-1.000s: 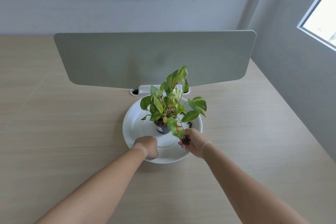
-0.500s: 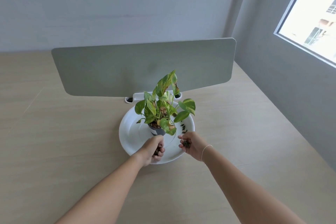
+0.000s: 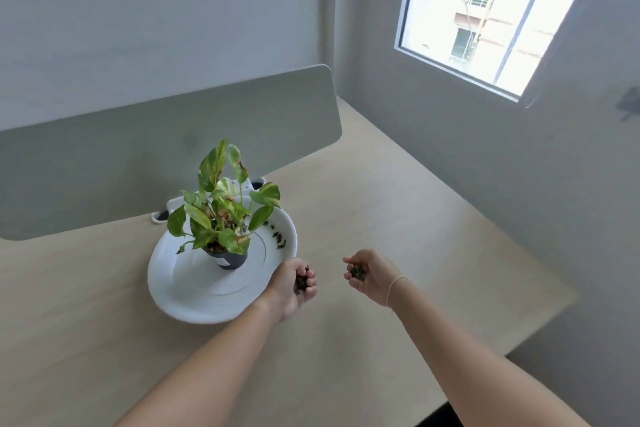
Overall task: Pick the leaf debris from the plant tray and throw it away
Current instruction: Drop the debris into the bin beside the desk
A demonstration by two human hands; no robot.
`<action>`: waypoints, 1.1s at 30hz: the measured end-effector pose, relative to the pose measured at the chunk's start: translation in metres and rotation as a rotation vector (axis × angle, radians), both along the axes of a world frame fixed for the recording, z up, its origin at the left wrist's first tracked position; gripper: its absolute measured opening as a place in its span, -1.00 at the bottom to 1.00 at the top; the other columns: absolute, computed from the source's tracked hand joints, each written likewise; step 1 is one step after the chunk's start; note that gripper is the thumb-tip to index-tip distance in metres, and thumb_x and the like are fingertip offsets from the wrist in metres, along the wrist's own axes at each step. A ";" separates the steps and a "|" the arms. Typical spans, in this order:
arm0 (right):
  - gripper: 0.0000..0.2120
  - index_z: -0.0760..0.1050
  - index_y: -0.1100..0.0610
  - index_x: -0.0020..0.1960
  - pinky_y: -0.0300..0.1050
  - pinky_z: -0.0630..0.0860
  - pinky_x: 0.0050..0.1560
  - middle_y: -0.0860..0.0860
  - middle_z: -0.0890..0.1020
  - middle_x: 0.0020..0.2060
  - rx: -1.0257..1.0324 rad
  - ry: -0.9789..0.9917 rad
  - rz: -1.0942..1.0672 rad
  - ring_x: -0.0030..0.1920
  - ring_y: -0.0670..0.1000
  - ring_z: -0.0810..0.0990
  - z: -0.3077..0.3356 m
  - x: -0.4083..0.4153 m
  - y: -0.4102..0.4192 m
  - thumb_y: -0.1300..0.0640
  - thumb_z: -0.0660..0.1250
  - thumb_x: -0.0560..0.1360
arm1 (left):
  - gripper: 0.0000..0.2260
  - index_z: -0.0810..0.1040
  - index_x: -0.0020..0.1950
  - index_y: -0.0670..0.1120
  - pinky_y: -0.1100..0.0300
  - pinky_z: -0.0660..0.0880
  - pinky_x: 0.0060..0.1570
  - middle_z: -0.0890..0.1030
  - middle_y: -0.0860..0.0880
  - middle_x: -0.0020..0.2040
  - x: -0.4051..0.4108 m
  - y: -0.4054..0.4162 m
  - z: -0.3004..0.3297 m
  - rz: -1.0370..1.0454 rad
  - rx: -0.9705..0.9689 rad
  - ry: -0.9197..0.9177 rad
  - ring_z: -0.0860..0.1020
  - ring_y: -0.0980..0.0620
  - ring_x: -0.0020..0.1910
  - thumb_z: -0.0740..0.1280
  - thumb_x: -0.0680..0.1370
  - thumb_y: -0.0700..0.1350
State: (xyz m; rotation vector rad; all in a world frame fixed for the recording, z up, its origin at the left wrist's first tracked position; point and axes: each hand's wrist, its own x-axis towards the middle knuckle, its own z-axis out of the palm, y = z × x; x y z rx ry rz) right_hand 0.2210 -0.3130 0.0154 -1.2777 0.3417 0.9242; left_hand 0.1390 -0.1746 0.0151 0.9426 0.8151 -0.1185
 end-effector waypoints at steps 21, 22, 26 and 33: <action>-0.77 0.41 0.27 -0.29 -0.15 0.54 -0.32 0.12 0.38 -0.38 -0.075 0.061 -0.941 -0.36 0.07 0.40 -0.044 -0.053 -0.273 0.35 0.10 0.51 | -0.83 0.47 -0.06 -0.14 0.32 0.41 -0.50 0.42 -0.05 -0.32 0.054 -0.259 -0.019 -0.773 -0.065 0.049 0.41 0.06 -0.38 0.11 0.58 -0.30; -0.77 0.41 0.27 -0.28 -0.13 0.53 -0.27 0.12 0.38 -0.38 -0.086 0.075 -0.957 -0.36 0.06 0.40 -0.049 -0.057 -0.280 0.34 0.10 0.51 | -0.81 0.49 -0.06 -0.15 0.30 0.44 -0.44 0.45 -0.05 -0.29 0.053 -0.267 -0.022 -0.802 -0.068 0.050 0.43 0.06 -0.36 0.10 0.59 -0.30; -0.81 0.44 0.29 -0.24 -0.13 0.51 -0.27 0.15 0.46 -0.32 -0.145 0.128 -0.980 -0.31 0.09 0.47 -0.072 -0.075 -0.301 0.30 0.13 0.51 | -0.85 0.51 0.03 -0.15 0.20 0.45 -0.14 0.53 -0.07 -0.17 0.048 -0.296 -0.031 -0.904 -0.094 0.070 0.49 0.02 -0.25 0.15 0.61 -0.21; -0.70 0.53 0.25 0.14 0.00 0.39 0.14 0.11 0.57 -0.11 -0.245 0.177 -0.909 0.01 0.13 0.50 -0.093 -0.090 -0.319 0.09 0.18 0.55 | -0.50 0.10 0.56 -0.11 0.04 -0.04 0.51 0.13 -0.08 0.57 0.048 -0.323 -0.047 -1.170 0.037 0.084 0.03 -0.05 0.57 0.02 0.65 0.04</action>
